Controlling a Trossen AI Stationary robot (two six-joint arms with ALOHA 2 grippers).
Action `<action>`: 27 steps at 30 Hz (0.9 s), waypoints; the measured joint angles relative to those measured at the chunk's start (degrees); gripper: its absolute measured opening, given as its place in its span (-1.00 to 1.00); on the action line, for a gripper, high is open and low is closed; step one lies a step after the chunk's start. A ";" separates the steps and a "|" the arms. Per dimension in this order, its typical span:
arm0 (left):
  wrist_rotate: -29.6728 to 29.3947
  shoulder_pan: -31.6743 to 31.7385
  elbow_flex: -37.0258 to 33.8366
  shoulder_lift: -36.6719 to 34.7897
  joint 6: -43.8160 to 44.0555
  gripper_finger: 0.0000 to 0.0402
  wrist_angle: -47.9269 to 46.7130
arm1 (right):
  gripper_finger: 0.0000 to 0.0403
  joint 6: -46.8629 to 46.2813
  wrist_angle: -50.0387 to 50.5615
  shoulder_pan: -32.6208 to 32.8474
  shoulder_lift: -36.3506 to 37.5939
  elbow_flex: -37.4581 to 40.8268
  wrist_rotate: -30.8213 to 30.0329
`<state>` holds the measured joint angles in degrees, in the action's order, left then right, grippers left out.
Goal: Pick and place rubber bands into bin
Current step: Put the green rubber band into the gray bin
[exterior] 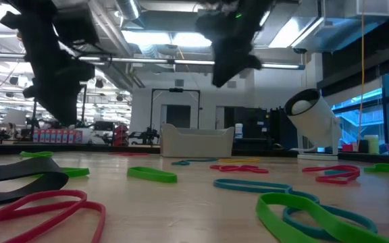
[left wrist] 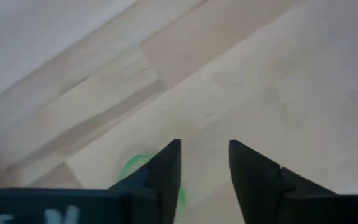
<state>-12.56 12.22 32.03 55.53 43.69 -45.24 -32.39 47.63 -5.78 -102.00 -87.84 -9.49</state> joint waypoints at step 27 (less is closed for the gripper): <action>9.12 1.63 1.86 24.25 14.77 -0.91 -0.38 | -0.72 -23.73 1.53 26.66 33.28 36.15 -8.94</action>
<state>-3.44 13.85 33.89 79.77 58.45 -45.62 -56.12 49.15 20.88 -68.72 -51.69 -18.43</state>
